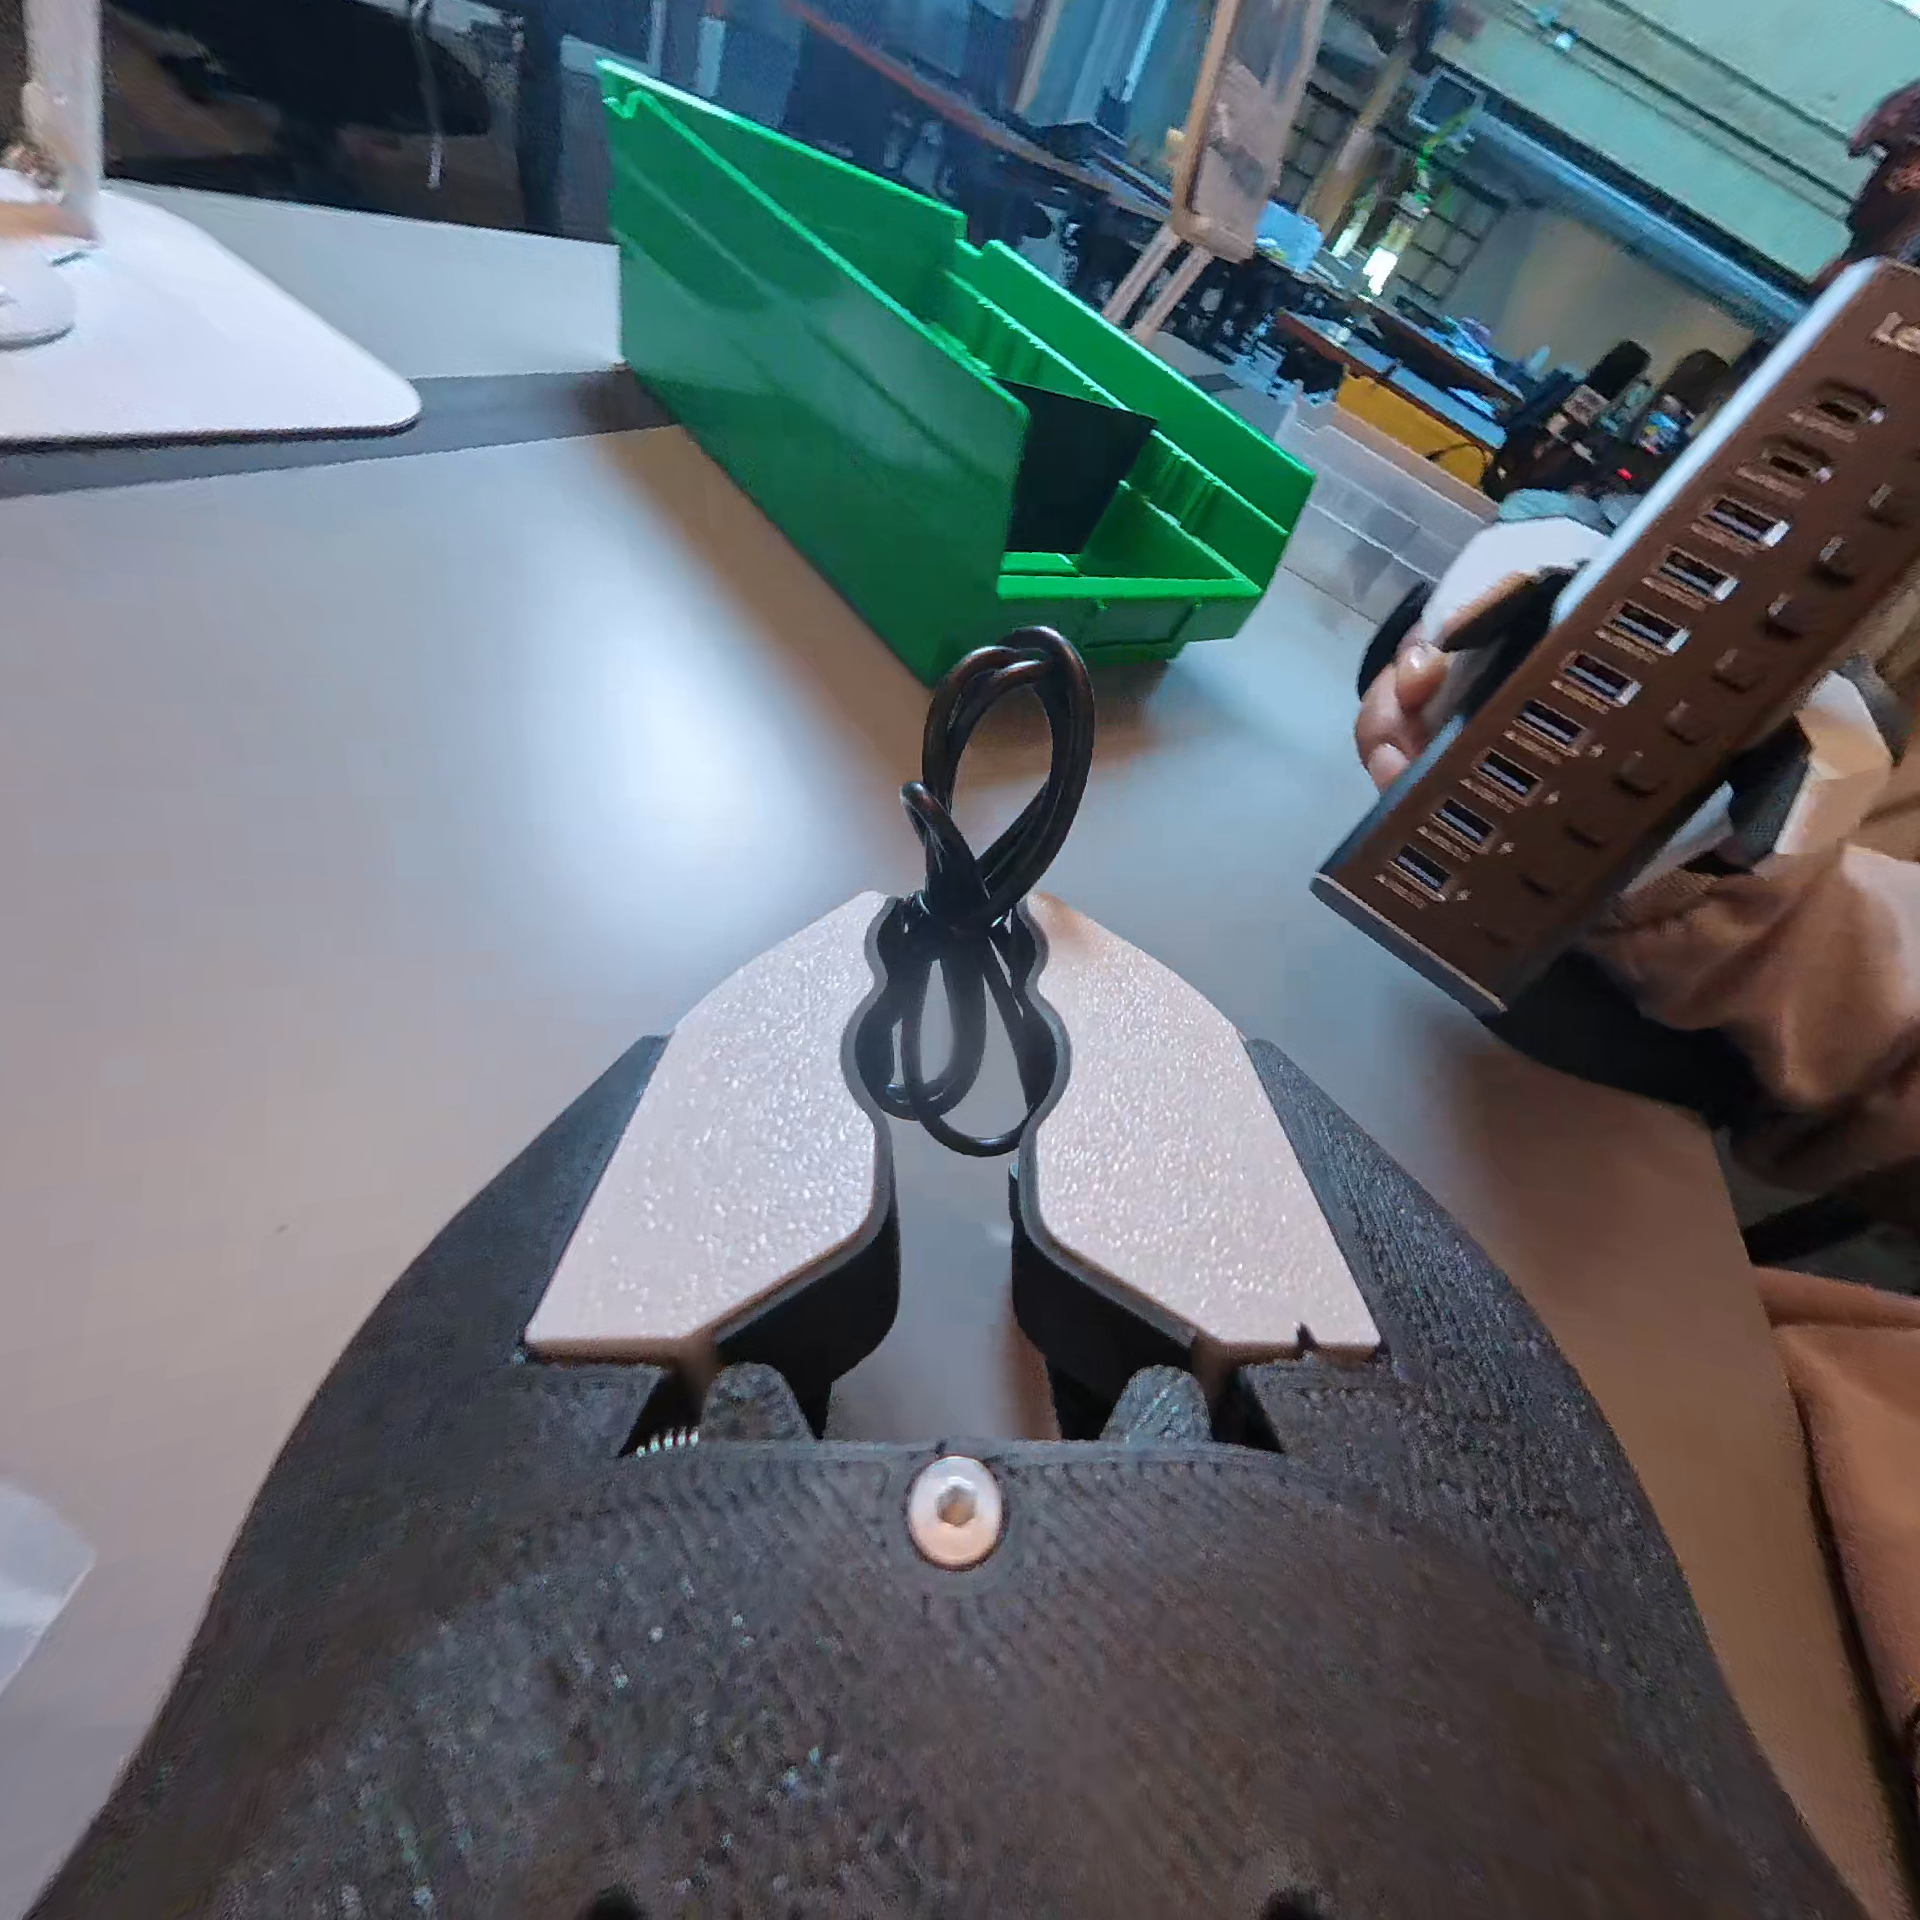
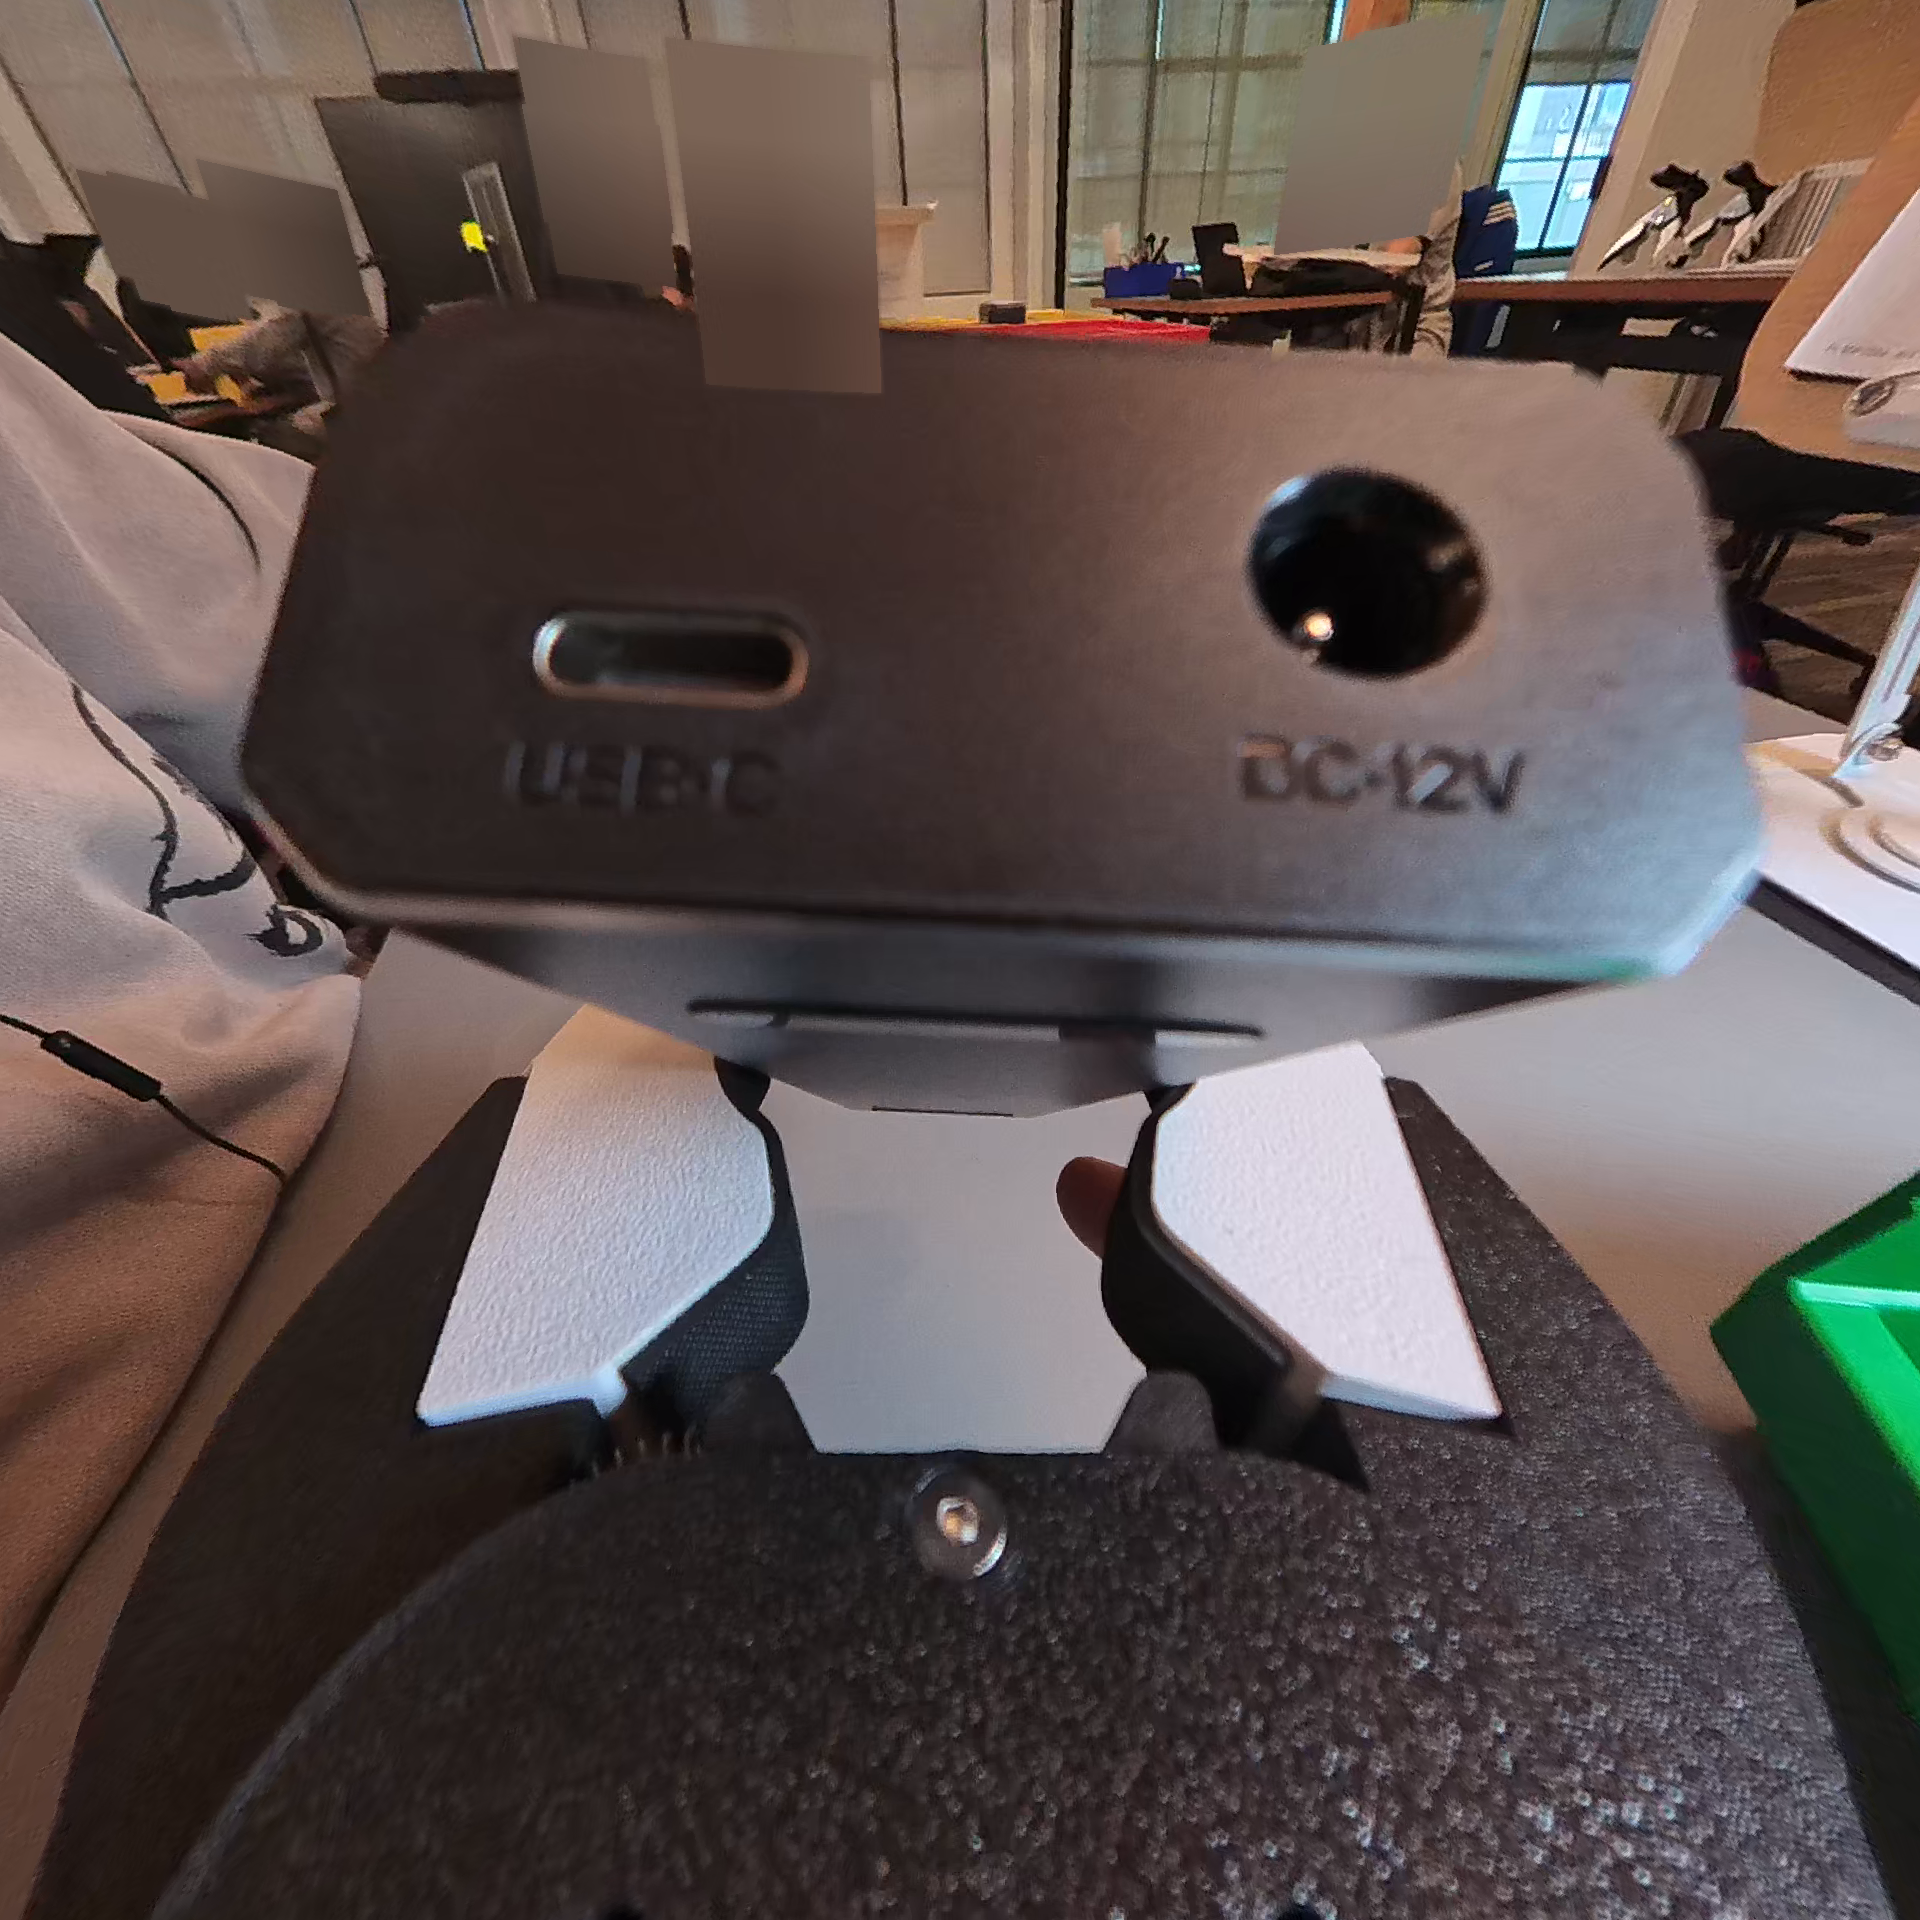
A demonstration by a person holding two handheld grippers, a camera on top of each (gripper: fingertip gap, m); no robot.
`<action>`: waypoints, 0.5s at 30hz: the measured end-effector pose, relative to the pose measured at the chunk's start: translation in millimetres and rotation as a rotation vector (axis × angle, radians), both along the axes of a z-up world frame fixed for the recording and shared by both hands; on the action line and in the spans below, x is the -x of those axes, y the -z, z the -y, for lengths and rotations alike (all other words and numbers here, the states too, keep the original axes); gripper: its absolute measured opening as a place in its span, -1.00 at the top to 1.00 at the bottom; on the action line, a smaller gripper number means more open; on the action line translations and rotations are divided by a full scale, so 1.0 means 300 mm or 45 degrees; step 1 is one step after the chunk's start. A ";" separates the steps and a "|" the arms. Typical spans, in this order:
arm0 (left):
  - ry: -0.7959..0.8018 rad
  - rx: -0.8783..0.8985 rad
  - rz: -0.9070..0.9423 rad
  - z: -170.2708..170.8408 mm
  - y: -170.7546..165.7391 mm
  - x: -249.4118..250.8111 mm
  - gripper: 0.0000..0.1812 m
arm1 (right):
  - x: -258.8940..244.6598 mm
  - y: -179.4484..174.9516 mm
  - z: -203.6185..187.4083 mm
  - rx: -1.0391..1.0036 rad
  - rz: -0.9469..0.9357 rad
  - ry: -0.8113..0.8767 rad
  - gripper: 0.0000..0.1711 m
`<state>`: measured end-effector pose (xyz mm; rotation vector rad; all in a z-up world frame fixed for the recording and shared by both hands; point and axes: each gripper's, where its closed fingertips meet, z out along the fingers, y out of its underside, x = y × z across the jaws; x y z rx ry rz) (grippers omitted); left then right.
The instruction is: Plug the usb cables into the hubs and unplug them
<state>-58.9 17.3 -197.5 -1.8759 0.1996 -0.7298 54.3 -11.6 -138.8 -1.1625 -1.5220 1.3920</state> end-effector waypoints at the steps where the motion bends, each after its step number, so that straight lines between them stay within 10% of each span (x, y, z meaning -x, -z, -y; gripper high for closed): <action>1: -0.028 0.028 0.012 -0.003 0.011 0.013 0.78 | 0.001 0.003 0.003 0.006 0.003 -0.005 0.18; 9: -0.115 0.161 -0.070 0.005 0.065 0.079 0.66 | 0.004 0.007 0.004 0.038 0.009 -0.008 0.18; 15: 0.000 0.024 -0.599 0.068 0.034 0.119 0.57 | 0.004 0.009 0.004 0.033 0.013 -0.011 0.18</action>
